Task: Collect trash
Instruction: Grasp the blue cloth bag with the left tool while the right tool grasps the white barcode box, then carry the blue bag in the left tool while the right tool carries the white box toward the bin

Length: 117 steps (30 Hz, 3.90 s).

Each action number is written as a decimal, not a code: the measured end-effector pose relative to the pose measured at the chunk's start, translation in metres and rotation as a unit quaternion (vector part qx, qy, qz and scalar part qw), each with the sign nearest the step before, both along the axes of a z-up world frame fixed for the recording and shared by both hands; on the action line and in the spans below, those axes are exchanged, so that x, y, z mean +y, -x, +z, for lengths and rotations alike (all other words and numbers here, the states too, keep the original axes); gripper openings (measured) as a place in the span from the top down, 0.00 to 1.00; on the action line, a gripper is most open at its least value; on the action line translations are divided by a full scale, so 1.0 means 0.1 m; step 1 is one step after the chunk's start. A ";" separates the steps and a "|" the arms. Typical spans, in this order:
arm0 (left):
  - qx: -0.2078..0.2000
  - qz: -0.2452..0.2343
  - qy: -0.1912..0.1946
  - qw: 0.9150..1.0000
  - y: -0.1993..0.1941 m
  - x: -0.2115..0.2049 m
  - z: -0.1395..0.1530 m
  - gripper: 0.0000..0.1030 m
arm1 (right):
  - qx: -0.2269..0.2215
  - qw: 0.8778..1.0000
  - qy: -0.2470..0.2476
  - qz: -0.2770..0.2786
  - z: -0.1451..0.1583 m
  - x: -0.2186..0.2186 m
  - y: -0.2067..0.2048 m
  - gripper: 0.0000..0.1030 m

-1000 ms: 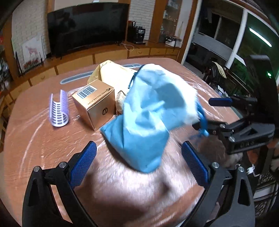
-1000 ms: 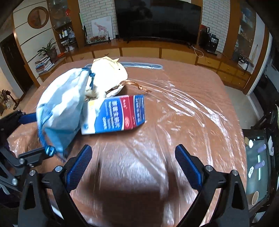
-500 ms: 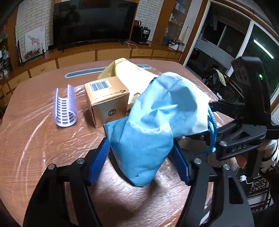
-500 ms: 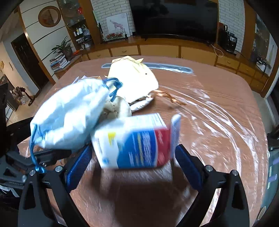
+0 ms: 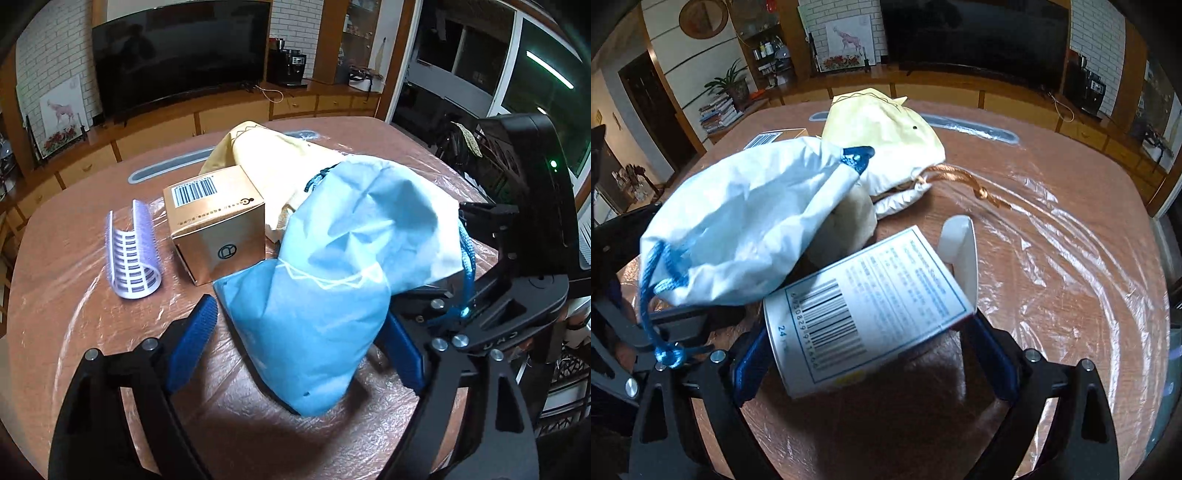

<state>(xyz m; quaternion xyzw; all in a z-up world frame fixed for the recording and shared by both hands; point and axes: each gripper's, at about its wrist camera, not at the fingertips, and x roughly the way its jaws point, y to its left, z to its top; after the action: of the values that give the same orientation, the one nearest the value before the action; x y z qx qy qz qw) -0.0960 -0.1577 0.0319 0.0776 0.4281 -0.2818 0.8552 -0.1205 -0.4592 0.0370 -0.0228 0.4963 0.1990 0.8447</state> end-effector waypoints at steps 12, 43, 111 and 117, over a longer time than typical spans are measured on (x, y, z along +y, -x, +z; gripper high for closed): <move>0.007 -0.019 0.038 0.999 0.07 0.06 0.06 0.47 | -0.003 0.999 -0.043 -0.030 0.09 -0.24 0.09 0.14; 0.019 0.020 0.096 0.995 0.34 0.35 0.21 0.66 | -0.018 0.995 -0.073 -0.073 0.34 -0.35 0.47 0.14; 0.034 -0.040 0.124 0.991 1.75 0.88 0.47 0.66 | 0.014 0.993 -0.107 -0.037 0.59 -0.16 2.06 0.14; 0.044 -0.060 0.114 0.991 1.85 0.82 0.39 0.66 | 0.026 0.994 -0.099 -0.033 0.49 -0.12 2.16 0.14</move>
<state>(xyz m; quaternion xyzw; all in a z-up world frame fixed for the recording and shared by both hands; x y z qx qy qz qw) -0.2812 -0.0753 0.0706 -0.0072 0.4249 -0.3828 0.8203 -0.3361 -0.4713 0.0863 0.0825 0.4963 0.2192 0.8360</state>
